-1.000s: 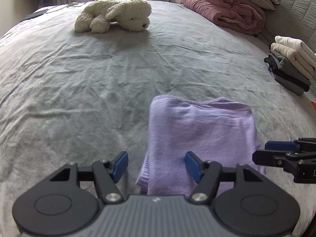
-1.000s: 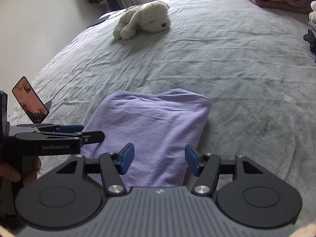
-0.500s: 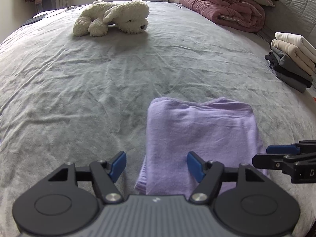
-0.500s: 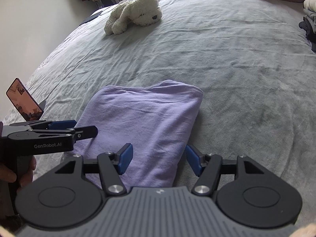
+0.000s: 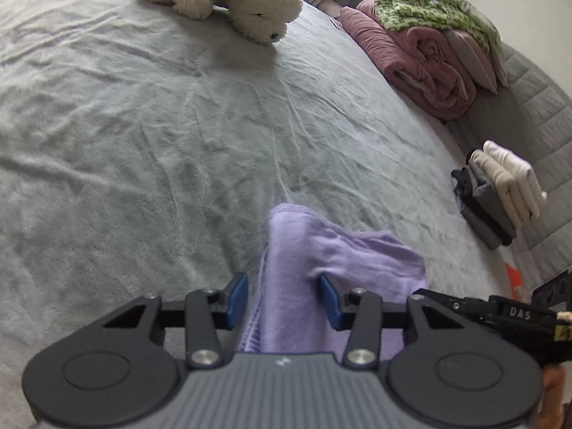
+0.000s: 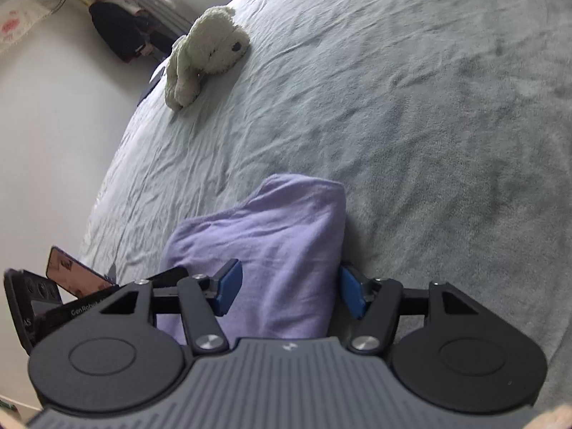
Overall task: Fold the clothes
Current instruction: 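Grasp the lavender bundle edge with both grippers and lift it, then carry the lavender bundle with both grippers toward the clothes stack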
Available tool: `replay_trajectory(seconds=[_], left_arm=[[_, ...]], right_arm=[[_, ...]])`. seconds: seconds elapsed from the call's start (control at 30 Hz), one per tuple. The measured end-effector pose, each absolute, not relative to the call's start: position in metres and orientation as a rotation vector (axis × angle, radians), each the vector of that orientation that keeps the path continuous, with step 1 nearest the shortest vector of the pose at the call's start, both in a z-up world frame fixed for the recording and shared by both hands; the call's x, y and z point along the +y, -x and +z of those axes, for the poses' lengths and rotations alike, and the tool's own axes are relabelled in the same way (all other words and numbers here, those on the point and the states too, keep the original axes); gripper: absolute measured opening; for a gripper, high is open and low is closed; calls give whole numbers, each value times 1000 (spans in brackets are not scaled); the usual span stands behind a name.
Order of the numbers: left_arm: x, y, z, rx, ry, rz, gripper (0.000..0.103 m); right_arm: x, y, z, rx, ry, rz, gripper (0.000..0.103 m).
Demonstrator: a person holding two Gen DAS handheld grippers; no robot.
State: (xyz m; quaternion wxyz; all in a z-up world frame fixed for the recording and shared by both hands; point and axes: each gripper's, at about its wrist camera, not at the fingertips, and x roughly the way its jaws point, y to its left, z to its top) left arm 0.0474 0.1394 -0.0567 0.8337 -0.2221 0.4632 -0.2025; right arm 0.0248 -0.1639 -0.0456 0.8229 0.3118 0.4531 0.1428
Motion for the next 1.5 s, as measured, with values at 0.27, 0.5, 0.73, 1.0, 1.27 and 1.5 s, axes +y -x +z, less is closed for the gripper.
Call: replay_trajectory(seconds=[0.27, 0.5, 0.73, 1.0, 1.27, 1.5], left_arm=[[143, -41, -77, 913, 654, -452, 21], [130, -22, -54, 817, 655, -428, 16], [86, -24, -4, 713, 620, -485, 16], [-17, -49, 65, 626, 541, -588, 16], [-137, -64, 131, 546, 461, -745, 16], [-224, -77, 175, 465, 429, -845, 16]], right_arm=[[-170, -24, -46, 895, -729, 310, 23], [-176, -22, -40, 820, -761, 323, 17], [-201, -4, 8, 657, -732, 326, 16], [-277, 18, 65, 444, -727, 219, 16], [-385, 37, 119, 293, -701, 122, 16], [-477, 28, 176, 191, -615, 49, 16]])
